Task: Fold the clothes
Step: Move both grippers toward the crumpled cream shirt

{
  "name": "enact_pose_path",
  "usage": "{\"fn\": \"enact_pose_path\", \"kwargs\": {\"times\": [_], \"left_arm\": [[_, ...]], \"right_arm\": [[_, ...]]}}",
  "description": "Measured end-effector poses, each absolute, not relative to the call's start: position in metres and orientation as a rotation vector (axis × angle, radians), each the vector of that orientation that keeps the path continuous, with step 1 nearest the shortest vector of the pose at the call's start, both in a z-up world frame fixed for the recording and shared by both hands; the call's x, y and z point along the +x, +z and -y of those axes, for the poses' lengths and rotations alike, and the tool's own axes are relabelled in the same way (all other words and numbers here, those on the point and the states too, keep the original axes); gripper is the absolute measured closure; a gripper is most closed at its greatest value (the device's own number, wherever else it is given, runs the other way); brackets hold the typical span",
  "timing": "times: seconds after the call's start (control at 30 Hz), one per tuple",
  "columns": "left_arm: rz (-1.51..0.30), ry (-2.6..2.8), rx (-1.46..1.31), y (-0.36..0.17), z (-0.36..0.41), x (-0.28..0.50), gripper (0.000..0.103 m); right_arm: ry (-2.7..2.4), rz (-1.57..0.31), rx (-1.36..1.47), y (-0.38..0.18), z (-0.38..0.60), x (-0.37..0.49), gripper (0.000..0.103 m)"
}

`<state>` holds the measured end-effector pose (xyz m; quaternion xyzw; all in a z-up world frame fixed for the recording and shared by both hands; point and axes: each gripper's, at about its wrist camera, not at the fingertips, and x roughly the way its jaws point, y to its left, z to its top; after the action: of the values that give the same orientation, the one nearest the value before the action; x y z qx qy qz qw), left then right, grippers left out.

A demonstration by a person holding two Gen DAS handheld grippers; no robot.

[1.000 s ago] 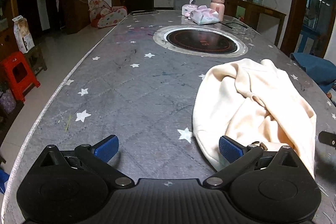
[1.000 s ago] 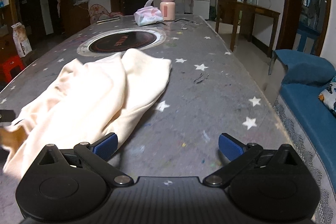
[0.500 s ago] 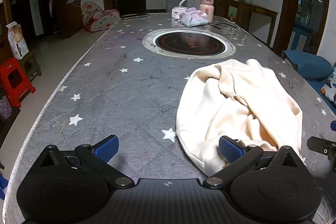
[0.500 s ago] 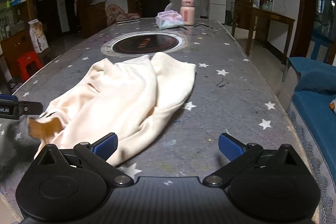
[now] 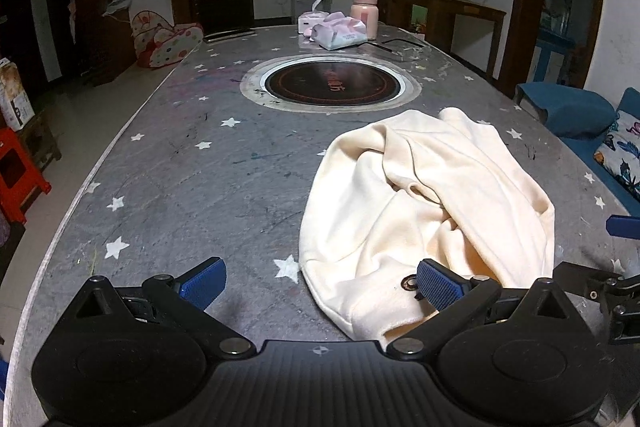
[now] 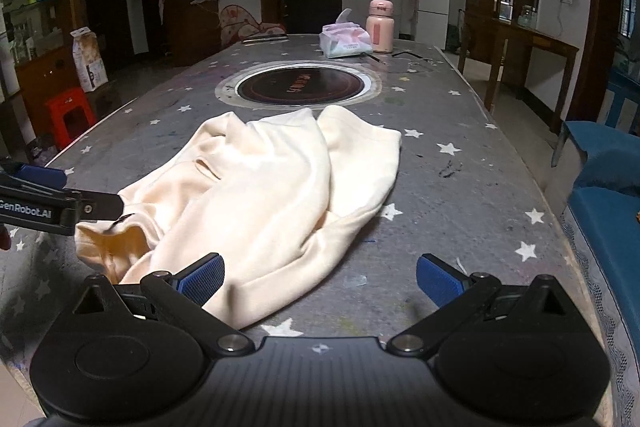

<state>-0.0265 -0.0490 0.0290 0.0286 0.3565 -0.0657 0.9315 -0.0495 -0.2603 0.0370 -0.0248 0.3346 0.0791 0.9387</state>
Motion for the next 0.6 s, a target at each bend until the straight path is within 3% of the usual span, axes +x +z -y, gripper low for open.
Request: {"fn": "enact_pose_path", "kwargs": {"times": [0.6], "left_arm": [[-0.741, -0.122, 0.066, 0.031, 0.047, -0.004, 0.0]], "right_arm": [[0.215, -0.668, -0.072, 0.045, 0.246, -0.035, 0.0]]}}
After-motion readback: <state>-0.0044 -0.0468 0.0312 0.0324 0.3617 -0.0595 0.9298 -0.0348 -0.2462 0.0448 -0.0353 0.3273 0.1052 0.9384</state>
